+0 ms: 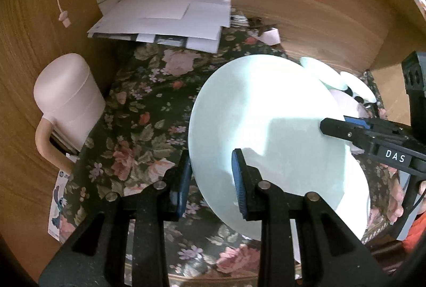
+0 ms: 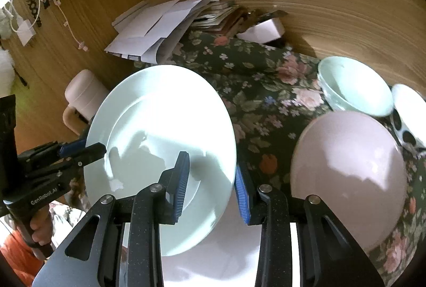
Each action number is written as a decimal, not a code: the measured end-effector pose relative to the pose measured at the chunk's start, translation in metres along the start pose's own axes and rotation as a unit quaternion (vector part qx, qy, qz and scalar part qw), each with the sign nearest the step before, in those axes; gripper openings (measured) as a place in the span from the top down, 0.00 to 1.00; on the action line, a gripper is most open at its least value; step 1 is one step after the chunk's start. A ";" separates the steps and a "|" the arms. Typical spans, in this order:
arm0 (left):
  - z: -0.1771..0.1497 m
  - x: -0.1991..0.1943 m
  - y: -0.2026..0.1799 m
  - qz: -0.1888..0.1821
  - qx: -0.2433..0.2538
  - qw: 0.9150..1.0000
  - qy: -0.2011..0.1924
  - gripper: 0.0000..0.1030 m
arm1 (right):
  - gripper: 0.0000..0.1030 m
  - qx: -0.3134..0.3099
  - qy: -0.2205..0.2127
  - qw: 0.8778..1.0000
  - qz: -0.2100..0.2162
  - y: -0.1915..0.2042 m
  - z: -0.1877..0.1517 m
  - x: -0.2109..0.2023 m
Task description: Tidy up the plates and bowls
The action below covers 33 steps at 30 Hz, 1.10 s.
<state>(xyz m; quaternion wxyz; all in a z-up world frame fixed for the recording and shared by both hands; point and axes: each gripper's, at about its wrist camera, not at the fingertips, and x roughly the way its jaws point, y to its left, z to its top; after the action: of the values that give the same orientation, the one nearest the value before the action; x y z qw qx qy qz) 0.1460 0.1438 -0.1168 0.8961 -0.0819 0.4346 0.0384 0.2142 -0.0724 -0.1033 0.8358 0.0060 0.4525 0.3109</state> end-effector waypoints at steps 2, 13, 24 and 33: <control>-0.002 -0.003 -0.005 -0.003 0.002 1.000 0.000 0.71 | 0.71 0.004 -0.002 1.000 -0.002 -0.003 -0.005 -0.005; -0.022 -0.015 -0.035 -0.020 0.016 1.000 0.000 0.71 | 0.71 0.013 -0.006 1.000 -0.013 -0.015 -0.031 -0.028; -0.040 -0.009 -0.052 -0.032 0.022 0.999 0.021 0.71 | 0.71 0.032 -0.003 0.999 -0.017 -0.029 -0.057 -0.037; -0.054 0.000 -0.059 -0.040 0.024 0.998 0.040 0.71 | 0.71 0.049 0.009 0.999 -0.017 -0.037 -0.074 -0.034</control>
<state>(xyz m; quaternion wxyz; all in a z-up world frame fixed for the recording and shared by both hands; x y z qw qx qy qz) 0.1130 0.0759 -0.1428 0.8804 -0.0794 0.4674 -0.0109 0.1630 -0.1402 -0.1321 0.8357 0.0362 0.4747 0.2740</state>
